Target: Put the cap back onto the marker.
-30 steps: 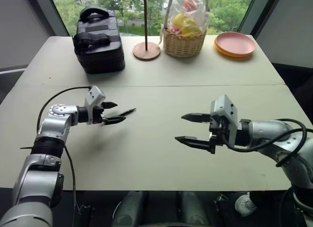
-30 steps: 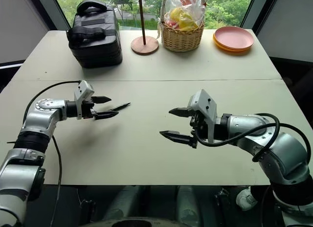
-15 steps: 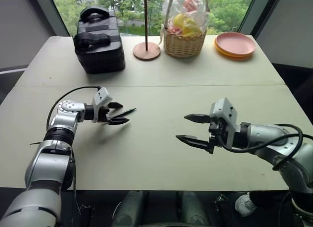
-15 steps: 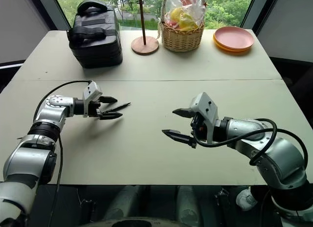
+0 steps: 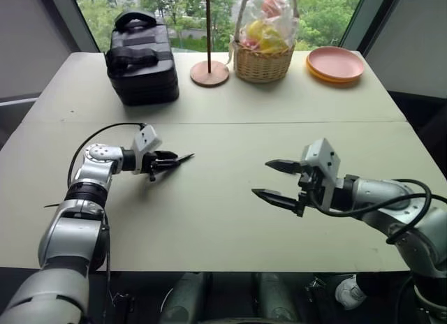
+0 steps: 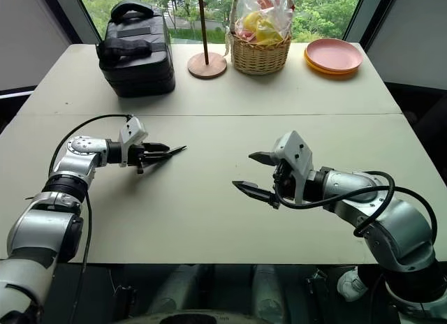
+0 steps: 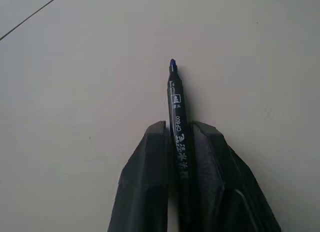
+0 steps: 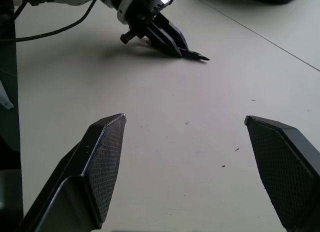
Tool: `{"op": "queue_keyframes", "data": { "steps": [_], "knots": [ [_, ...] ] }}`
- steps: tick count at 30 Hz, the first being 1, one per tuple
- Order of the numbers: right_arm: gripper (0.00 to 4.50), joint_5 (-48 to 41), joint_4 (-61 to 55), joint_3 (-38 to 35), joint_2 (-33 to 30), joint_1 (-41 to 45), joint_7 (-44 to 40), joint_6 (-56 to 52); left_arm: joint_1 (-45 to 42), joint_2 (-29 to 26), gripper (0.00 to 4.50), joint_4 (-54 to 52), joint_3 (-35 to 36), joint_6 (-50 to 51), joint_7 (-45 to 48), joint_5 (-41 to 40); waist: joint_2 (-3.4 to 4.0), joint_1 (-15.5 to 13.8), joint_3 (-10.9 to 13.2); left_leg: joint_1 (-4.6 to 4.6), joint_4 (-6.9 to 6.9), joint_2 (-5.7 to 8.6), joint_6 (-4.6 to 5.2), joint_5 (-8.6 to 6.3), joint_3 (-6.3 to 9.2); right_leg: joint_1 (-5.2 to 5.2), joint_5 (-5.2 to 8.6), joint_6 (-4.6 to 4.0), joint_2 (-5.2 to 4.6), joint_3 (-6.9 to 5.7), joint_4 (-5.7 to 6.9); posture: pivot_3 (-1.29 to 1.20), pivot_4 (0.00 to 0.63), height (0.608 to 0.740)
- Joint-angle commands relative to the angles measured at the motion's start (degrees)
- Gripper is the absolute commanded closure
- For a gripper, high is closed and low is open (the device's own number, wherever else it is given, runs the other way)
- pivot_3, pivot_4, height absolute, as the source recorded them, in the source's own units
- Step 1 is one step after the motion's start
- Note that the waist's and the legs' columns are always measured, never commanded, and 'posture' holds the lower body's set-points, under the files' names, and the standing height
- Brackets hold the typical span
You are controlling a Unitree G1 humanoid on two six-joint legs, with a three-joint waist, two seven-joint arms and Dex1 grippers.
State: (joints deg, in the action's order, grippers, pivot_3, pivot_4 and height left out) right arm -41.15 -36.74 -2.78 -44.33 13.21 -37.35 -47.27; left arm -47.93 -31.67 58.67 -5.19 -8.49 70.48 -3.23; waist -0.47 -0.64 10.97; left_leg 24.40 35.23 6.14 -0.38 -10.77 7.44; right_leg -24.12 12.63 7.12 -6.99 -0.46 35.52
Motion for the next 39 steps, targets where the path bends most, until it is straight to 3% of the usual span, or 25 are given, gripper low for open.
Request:
{"op": "queue_keyframes", "data": {
  "steps": [1,5,11,17,21,29,39],
  "knots": [
    [0.55,0.64,-0.05,-1.09,-0.11,0.56,-0.51,1.51,2.26,0.64,4.45,0.06,-0.01,-0.26,-0.66,0.78,0.01,0.0,-0.02,-0.01,0.0,0.0,0.0,0.0,0.0,0.01,0.0,0.0,0.0,0.0,0.0,0.0,0.15,0.74],
    [0.55,2.97,2.35,-0.92,-0.06,0.13,-1.0,3.41,3.84,1.37,4.45,-1.41,1.16,-2.55,-2.91,0.6,0.03,-0.01,-0.09,-0.06,0.01,0.0,0.0,0.0,0.0,0.06,0.0,0.0,0.0,0.0,-0.01,0.0,0.15,0.74],
    [0.55,14.49,14.72,-0.72,-0.6,-1.39,-1.37,14.15,2.73,0.68,4.45,-6.69,2.61,-0.09,0.39,-1.8,0.0,-0.08,-0.1,-0.08,0.04,0.02,0.0,0.0,0.0,0.12,-0.01,0.0,0.01,0.0,-0.02,0.0,0.15,0.74],
    [0.55,18.58,28.49,-1.44,-0.4,-0.92,-6.78,22.75,2.69,-4.59,4.45,-24.5,0.88,11.94,13.17,-5.8,-0.08,0.46,-0.03,0.01,0.02,-0.04,0.0,0.01,0.0,0.03,-0.03,0.02,0.11,0.0,-0.01,0.0,0.15,0.74],
    [0.55,21.23,38.15,0.72,0.22,3.1,-11.59,27.87,2.68,-7.53,4.45,-35.91,0.34,20.21,16.93,-8.67,-0.03,1.47,-0.04,-0.03,0.0,-0.05,-0.01,0.01,0.0,0.04,-0.03,0.01,0.12,0.05,0.0,0.0,0.15,0.74],
    [0.55,26.42,54.27,5.33,2.57,11.94,-19.53,36.07,3.52,-7.86,4.45,-43.5,-0.01,25.5,14.65,-10.32,-0.03,1.78,-0.03,-0.1,-0.01,-0.11,-0.04,0.03,-0.03,0.02,-0.05,-0.03,0.19,0.09,0.1,0.0,0.15,0.74],
    [0.55,29.83,62.84,7.12,6.53,16.18,-23.04,40.22,6.56,-8.53,4.45,-48.18,0.38,27.51,11.99,-11.46,-0.02,1.73,-0.02,-0.12,-0.01,-0.09,-0.1,0.06,-0.03,-0.02,-0.05,-0.04,0.2,0.17,0.19,0.0,0.15,0.74]
  ]
}}
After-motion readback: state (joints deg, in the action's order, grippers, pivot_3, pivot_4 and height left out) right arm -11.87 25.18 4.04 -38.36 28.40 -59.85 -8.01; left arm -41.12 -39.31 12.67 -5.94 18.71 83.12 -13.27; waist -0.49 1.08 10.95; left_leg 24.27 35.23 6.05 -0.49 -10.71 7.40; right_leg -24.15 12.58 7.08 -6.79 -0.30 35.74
